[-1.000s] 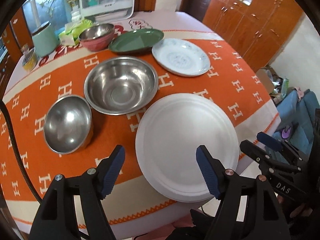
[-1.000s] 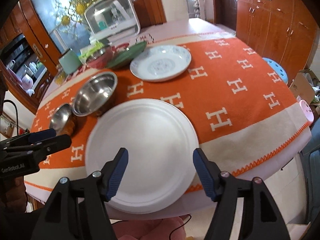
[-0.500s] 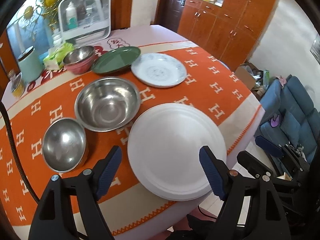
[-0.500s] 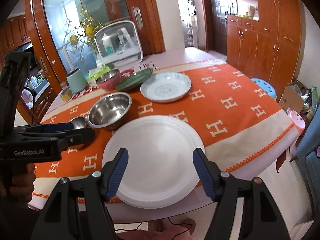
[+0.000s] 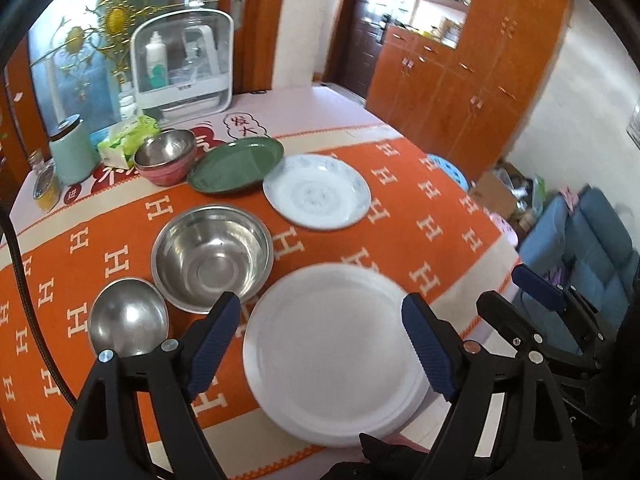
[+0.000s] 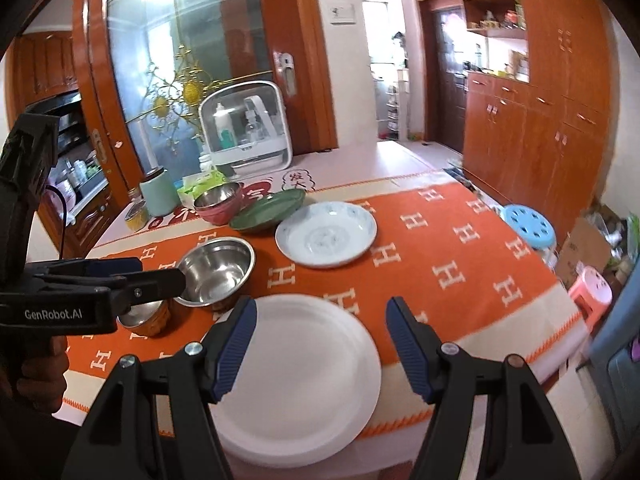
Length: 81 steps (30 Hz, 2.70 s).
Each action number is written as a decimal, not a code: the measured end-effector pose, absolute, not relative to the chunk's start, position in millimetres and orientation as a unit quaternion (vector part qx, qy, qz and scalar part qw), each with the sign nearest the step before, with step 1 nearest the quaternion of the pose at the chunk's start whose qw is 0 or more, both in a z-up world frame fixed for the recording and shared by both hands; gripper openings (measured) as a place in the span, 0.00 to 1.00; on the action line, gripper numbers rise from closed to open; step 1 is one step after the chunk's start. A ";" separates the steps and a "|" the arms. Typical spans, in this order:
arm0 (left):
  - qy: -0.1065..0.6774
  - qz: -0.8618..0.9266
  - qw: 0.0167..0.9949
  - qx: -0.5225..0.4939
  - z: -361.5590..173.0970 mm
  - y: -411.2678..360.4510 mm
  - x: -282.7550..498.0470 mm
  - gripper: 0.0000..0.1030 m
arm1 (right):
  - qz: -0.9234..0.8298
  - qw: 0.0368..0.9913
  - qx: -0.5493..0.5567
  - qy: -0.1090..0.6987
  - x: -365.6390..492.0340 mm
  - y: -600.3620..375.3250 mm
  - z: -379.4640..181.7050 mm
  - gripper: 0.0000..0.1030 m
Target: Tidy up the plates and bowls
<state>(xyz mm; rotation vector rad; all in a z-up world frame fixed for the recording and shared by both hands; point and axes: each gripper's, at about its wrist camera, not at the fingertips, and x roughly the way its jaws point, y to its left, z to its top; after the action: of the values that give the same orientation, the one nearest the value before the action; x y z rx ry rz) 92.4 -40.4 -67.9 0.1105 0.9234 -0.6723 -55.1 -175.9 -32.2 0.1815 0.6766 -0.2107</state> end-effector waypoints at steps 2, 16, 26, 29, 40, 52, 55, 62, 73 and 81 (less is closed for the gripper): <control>0.437 -0.306 0.845 0.043 -65.0 -45.5 94.0 0.80 | -0.088 0.936 0.085 0.331 -49.0 -184.6 -29.0 0.66; 0.455 -0.210 0.865 -0.035 -70.1 -82.4 112.1 0.81 | 0.022 0.937 0.040 0.347 -1.0 -253.6 -24.7 0.66; 0.460 -0.134 0.874 -0.080 -81.7 -120.7 128.1 0.81 | 0.094 0.928 0.031 0.359 34.4 -305.1 -30.3 0.66; 0.463 -0.107 0.876 -0.085 -84.8 -129.7 133.4 0.81 | 0.108 0.925 0.038 0.362 46.1 -320.0 -34.2 0.66; 0.473 -0.047 0.874 -0.095 -97.2 -154.0 153.4 0.81 | 0.131 0.909 0.065 0.389 92.5 -363.7 -52.9 0.66; 0.507 -0.017 0.854 -0.119 -142.7 -171.3 185.9 0.81 | 0.164 0.889 0.080 0.421 133.2 -379.9 -96.1 0.66; 0.519 -0.005 0.848 -0.110 -154.0 -177.5 194.4 0.81 | 0.169 0.886 0.087 0.423 143.0 -381.6 -110.8 0.66; 0.552 -0.007 0.826 -0.116 -186.7 -187.3 213.6 0.81 | 0.191 0.880 0.089 0.426 163.1 -379.6 -135.6 0.66; 0.567 0.025 0.817 -0.101 -219.5 -194.0 240.1 0.81 | 0.230 0.867 0.098 0.431 189.8 -378.3 -171.5 0.66; 0.562 0.035 0.820 -0.096 -233.4 -194.0 251.9 0.81 | 0.245 0.866 0.102 0.423 198.3 -373.8 -187.2 0.62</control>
<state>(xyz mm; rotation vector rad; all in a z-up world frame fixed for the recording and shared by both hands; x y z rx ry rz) 251.9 -194.0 -233.4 -0.2045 1.1975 0.0735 198.3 -373.8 -187.2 0.2140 0.8865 0.5128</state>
